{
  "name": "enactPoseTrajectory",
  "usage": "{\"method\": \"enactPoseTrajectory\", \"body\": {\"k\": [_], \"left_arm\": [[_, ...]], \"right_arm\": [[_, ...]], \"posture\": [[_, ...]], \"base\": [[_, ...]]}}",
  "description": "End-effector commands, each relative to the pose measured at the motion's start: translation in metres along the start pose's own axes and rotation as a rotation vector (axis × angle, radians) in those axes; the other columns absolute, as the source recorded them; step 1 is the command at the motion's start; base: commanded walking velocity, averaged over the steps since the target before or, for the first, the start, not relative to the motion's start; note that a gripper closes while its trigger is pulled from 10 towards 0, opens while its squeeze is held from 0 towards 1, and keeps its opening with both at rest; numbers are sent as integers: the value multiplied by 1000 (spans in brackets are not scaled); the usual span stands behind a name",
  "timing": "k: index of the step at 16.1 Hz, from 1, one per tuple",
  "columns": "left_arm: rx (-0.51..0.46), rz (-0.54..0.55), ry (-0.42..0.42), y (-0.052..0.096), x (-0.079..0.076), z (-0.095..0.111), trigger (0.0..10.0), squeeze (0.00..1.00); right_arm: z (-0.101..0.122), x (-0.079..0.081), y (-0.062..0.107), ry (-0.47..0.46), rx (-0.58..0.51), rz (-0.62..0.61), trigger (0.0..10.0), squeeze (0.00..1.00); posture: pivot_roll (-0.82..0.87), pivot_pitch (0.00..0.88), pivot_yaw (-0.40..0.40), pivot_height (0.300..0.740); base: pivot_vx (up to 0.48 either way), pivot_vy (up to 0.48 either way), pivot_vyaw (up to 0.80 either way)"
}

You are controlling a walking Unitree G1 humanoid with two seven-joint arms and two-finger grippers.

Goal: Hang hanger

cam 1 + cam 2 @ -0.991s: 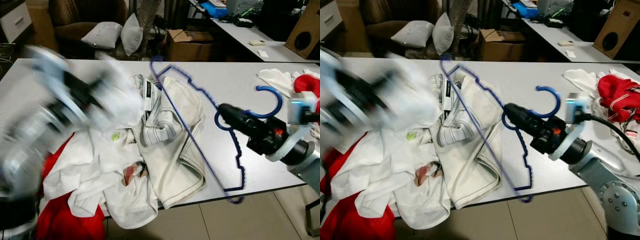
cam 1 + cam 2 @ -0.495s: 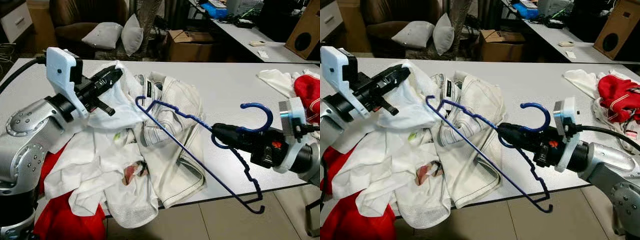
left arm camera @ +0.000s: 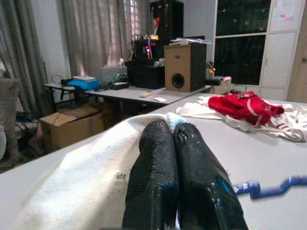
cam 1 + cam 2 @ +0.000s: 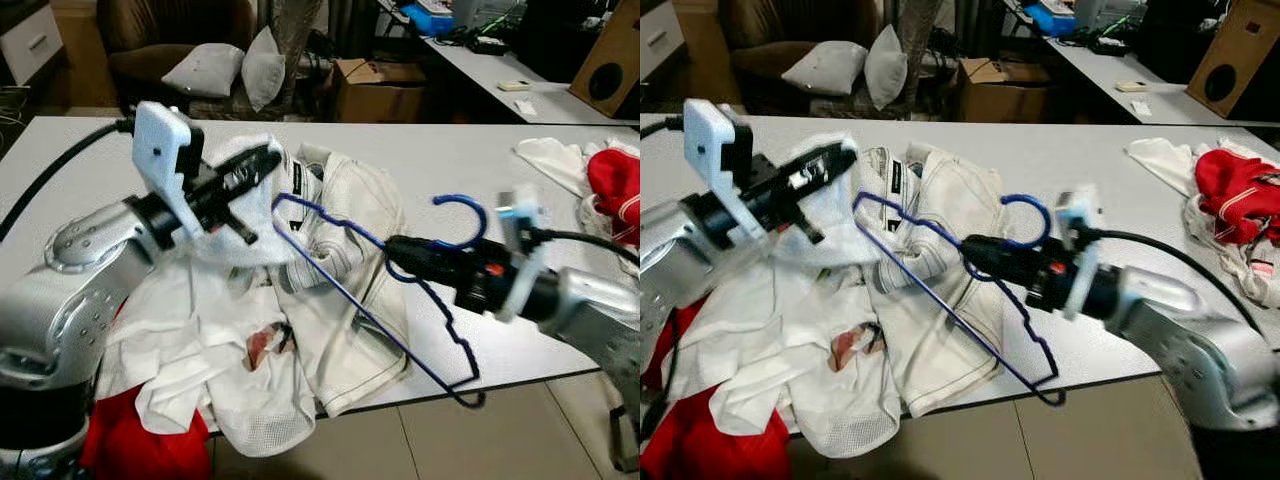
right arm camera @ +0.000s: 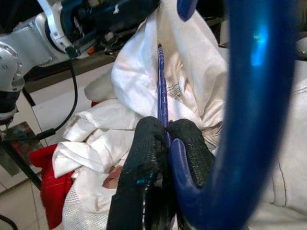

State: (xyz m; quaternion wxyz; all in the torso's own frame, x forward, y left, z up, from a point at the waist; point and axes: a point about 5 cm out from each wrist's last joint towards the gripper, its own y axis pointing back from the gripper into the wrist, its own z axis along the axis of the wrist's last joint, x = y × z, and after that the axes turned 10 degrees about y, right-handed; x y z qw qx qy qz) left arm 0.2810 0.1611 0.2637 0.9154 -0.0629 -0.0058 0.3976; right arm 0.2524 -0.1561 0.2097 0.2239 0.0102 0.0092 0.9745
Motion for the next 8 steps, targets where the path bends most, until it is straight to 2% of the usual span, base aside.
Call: {"method": "enactPoseTrajectory", "body": {"k": [1, 2, 3, 6, 8], "left_arm": [[-6, -19, -1, -1, -4, 4, 0, 0], [2, -50, 13, 1, -9, 3, 0, 0], [4, -62, 21, 2, -11, 2, 0, 0], [49, -105, 23, 4, -17, -5, 0, 0], [27, -82, 23, 2, -14, -2, 0, 0]], "right_arm": [[2, -9, -3, 30, -1, -72, 10000, 0], [6, -16, -11, 3, -51, -138, 10000, 0], [7, -17, -13, -7, -67, -146, 10000, 0], [8, -11, -24, -32, -108, -97, 10000, 0], [3, -7, -30, -16, -62, -61, 10000, 0]], "posture": [[80, 0, -82, 740], [80, 0, -82, 740], [80, 0, -82, 740], [77, 0, -78, 740], [76, 0, -80, 740]], "base": [[0, 0, 0], [0, 0, 0], [0, 0, 0], [0, 0, 0], [0, 0, 0]]}}
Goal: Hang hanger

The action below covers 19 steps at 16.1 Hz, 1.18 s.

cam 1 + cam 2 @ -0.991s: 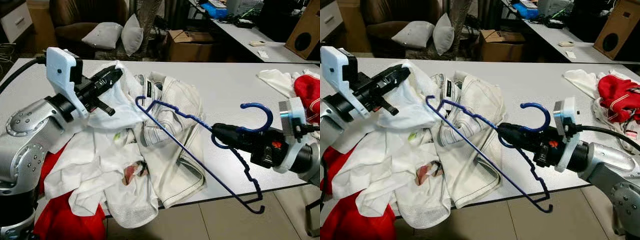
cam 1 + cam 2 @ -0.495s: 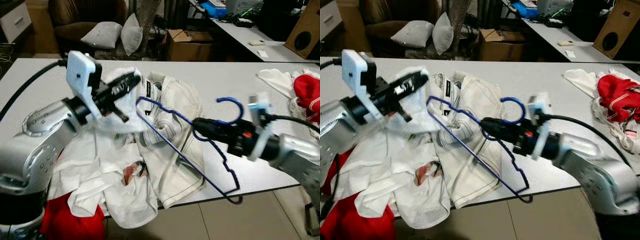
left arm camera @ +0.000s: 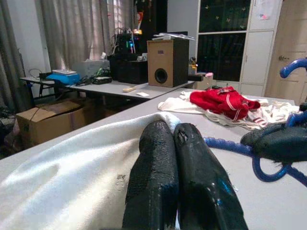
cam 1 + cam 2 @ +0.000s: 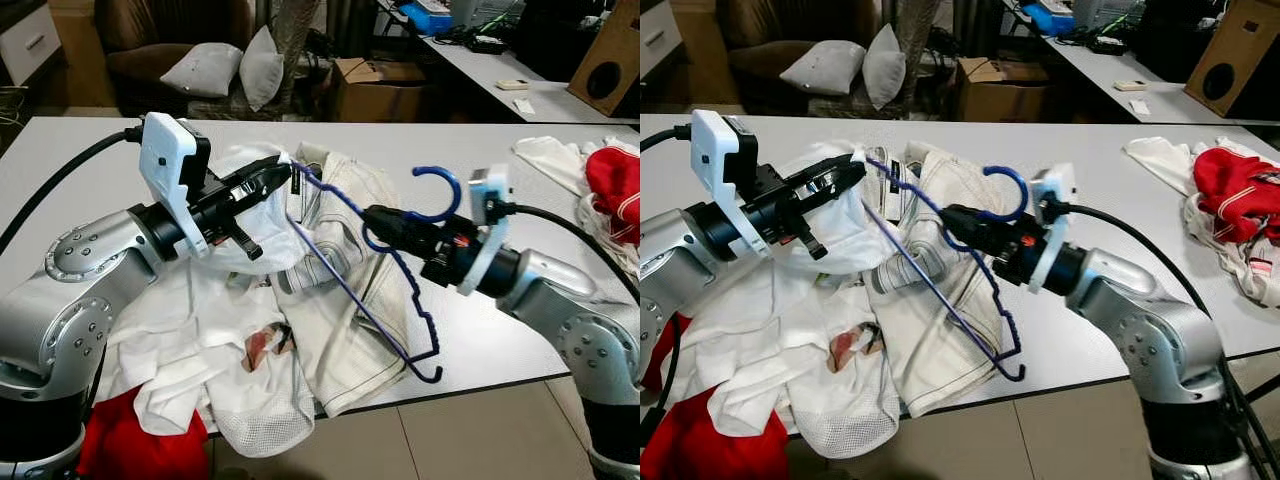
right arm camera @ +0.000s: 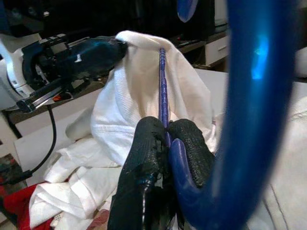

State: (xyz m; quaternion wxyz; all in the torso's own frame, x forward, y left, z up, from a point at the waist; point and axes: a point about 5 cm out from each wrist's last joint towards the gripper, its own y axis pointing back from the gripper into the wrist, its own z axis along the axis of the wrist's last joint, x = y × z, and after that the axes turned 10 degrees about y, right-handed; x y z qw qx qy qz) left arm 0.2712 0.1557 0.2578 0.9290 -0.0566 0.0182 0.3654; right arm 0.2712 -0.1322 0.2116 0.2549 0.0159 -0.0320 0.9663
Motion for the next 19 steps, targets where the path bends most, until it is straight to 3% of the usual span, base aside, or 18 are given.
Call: {"method": "enactPoseTrajectory", "body": {"k": [1, 2, 4, 7, 10, 11, 13, 15, 16, 17, 18, 19], "left_arm": [[-26, 3, -22, -4, -2, 7, 0, 0], [-40, 11, -20, -4, -1, 9, 0, 0], [-50, -14, -20, -2, -4, 12, 0, 0], [-50, -8, -22, 2, -3, 13, 0, 0], [-64, 107, -59, 12, 9, 15, 0, 0], [-65, 105, -60, 16, 9, 16, 0, 0], [-91, 2, -35, 21, -5, 19, 0, 0], [-73, -30, -35, 22, -8, 18, 0, 0], [-60, -2, -53, 23, -4, 17, 0, 0], [-77, 104, -86, 24, 9, 20, 0, 0], [-220, 245, -145, 26, 28, 42, 0, 0], [-261, 262, -153, 26, 30, 48, 0, 0]], "right_arm": [[-6, 5, -2, 20, 68, 47, 10000, 0], [-10, 9, -3, 10, 92, 73, 10000, 0], [-20, 3, -8, -101, 86, -29, 10000, 0], [-26, -8, -13, -312, -20, -193, 10000, 0], [-26, 3, -9, -545, -157, -183, 10000, 0], [-30, 5, -5, -630, -183, -215, 10000, 0], [-39, -4, 4, -790, -207, -329, 10000, 0], [-40, -9, 6, -818, -209, -365, 10000, 0], [-35, -14, 7, -802, -218, -379, 10000, 0], [-20, -17, 6, -772, -268, -363, 10000, 0], [14, -25, 7, -654, -378, -323, 10000, 0], [23, -28, 7, -628, -405, -319, 10000, 0]], "posture": [[77, 0, -81, 740], [77, 0, -81, 740], [77, 0, -81, 740], [80, 0, -80, 740], [82, 0, -80, 740], [80, 0, -77, 740], [73, 0, -72, 740], [72, 0, -72, 740], [72, 0, -72, 740], [72, 0, -72, 740], [73, 0, -79, 740], [73, 0, -79, 740]], "base": [[0, 0, 0], [0, 0, 0], [0, 0, 0], [0, 0, 0], [0, 0, 0], [0, 0, 0], [0, 0, 0], [0, 0, 0], [0, 0, 0], [0, 0, 0], [0, 0, 0], [0, 0, 0]]}}
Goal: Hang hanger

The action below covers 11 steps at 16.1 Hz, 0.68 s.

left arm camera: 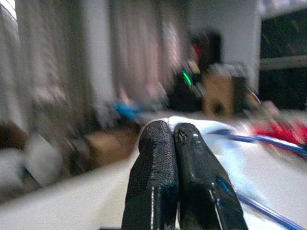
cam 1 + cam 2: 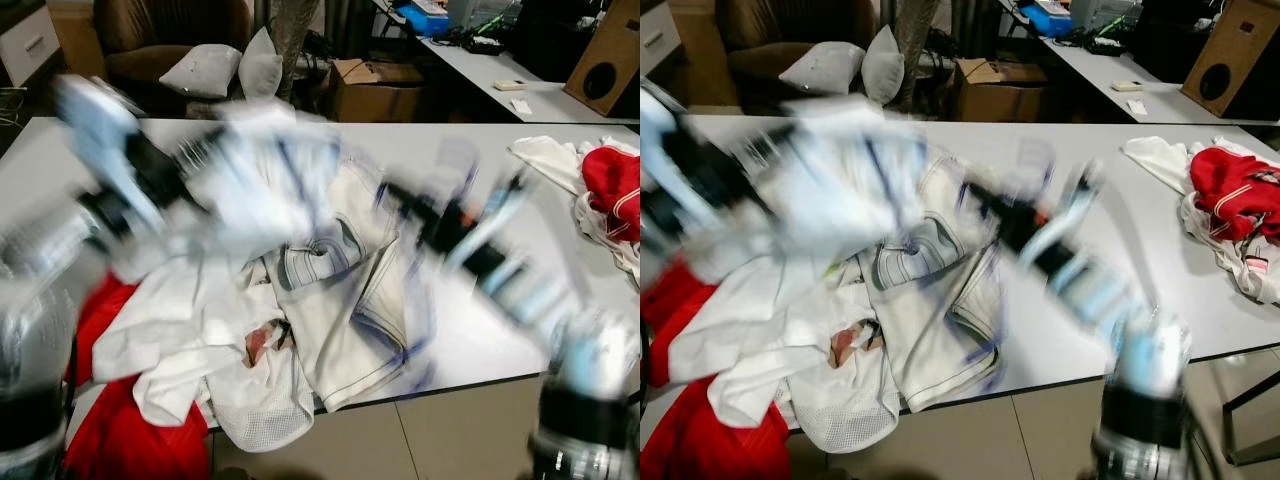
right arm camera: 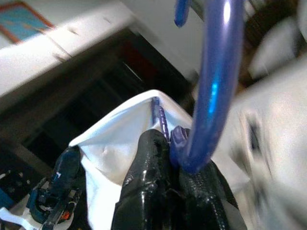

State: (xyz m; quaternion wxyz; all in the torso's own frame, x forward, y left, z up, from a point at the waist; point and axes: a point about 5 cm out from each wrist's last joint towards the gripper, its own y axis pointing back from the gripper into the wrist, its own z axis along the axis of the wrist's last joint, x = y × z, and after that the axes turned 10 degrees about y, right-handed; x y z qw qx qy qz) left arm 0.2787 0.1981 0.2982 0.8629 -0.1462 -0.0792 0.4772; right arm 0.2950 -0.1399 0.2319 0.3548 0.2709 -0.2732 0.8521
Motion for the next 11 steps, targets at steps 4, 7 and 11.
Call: {"method": "enactPoseTrajectory", "body": {"k": [4, 7, 11], "left_arm": [[-80, -26, -85, -1, -4, 17, 0, 0], [216, -95, -103, 8, -20, -41, 0, 0], [95, -127, -101, -5, -31, -30, 0, 0]], "right_arm": [[39, -3, 11, 201, -141, -79, 10000, 0], [-1, -36, 22, 226, 72, -332, 10000, 0], [-2, -33, 35, 210, 56, -334, 10000, 0]], "posture": [[73, 0, -84, 740], [67, 0, -85, 740], [59, 0, -79, 740]], "base": [[0, 0, 0], [0, 0, 0], [0, 0, 0]]}}
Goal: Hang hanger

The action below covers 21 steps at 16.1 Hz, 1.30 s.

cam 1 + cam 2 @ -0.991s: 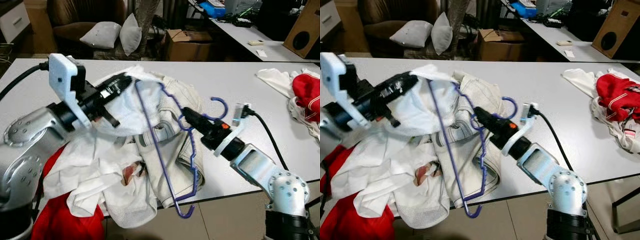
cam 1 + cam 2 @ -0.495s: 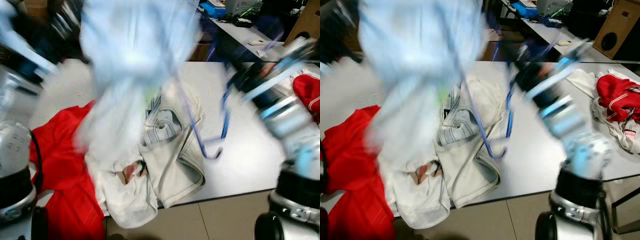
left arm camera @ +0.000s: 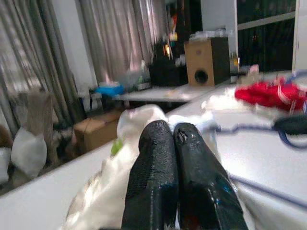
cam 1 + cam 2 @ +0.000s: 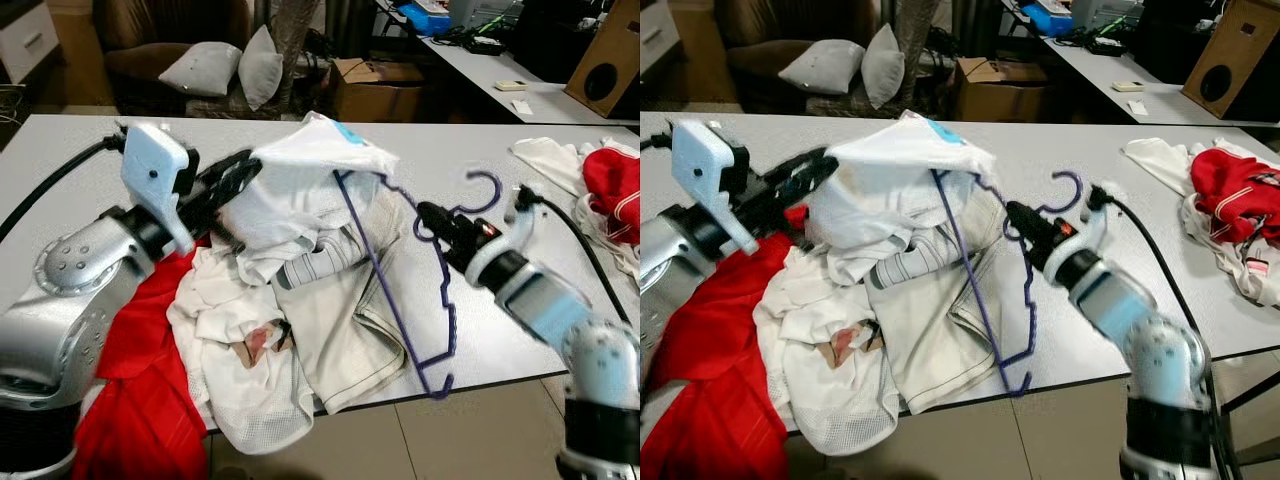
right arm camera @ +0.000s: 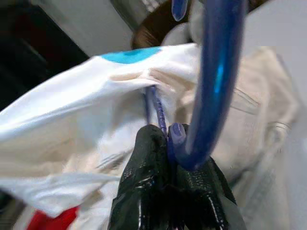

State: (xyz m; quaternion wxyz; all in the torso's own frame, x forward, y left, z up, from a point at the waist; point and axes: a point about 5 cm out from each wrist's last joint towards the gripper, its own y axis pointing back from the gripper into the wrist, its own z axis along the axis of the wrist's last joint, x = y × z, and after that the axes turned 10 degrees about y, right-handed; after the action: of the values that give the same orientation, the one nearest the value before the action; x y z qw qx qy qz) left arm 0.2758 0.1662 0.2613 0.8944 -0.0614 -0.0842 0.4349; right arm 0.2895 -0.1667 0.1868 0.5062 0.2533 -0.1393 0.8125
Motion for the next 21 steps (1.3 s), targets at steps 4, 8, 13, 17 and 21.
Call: {"method": "enactPoseTrajectory", "body": {"k": [4, 8, 13, 17, 21], "left_arm": [[-23, -96, -32, -12, -17, 2, 0, 0], [-9, -117, -60, -17, -22, -2, 0, 0], [-345, 270, -103, 0, 33, 50, 0, 0], [-7, 223, -169, 17, 32, 0, 0, 0], [60, -25, -106, 19, -5, -15, 0, 0]], "right_arm": [[35, -6, 10, -100, -257, -31, 10000, 0], [-3, 0, 2, 12, 1, -18, 10000, 0], [83, 30, -2, 36, -497, 150, 10000, 0], [15, 11, -10, 363, -53, 41, 10000, 0], [-8, -12, -2, 237, 72, -94, 10000, 0]], "posture": [[44, 0, -60, 740], [48, 0, -62, 740], [60, 0, -66, 740], [63, 0, -79, 740], [69, 0, -86, 740]], "base": [[0, 0, 0], [0, 0, 0], [0, 0, 0], [0, 0, 0], [0, 0, 0]]}}
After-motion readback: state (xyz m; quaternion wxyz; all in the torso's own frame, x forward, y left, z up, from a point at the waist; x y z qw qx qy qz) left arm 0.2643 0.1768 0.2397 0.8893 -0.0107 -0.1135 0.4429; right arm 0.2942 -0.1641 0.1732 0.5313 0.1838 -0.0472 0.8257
